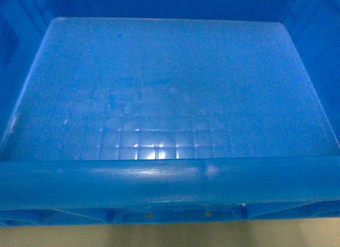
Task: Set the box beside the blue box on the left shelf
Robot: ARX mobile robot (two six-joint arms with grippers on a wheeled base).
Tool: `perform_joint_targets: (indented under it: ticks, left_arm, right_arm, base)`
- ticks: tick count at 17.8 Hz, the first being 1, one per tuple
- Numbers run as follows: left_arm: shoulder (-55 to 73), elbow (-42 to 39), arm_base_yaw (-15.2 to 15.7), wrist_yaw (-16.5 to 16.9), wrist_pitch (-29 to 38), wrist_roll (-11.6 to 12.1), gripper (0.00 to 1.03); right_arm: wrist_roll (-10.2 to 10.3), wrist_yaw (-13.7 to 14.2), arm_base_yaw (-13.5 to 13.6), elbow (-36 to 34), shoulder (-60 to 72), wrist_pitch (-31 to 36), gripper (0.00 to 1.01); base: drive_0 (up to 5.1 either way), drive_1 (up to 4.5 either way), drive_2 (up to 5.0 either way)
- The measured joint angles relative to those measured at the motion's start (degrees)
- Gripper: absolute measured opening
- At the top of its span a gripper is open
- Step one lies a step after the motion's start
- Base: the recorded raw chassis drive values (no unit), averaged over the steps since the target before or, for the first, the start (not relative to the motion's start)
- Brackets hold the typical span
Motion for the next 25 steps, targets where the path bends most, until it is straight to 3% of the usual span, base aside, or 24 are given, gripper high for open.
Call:
perform_joint_targets:
  ticks: [25]
  left_arm:
    - [-0.1,0.0,0.0,-0.1,0.3,0.1,0.11]
  right_arm:
    - [0.0,0.0,0.0,0.0,-0.2,0.3,0.17]
  base:
    - [0.0,0.00,0.0]
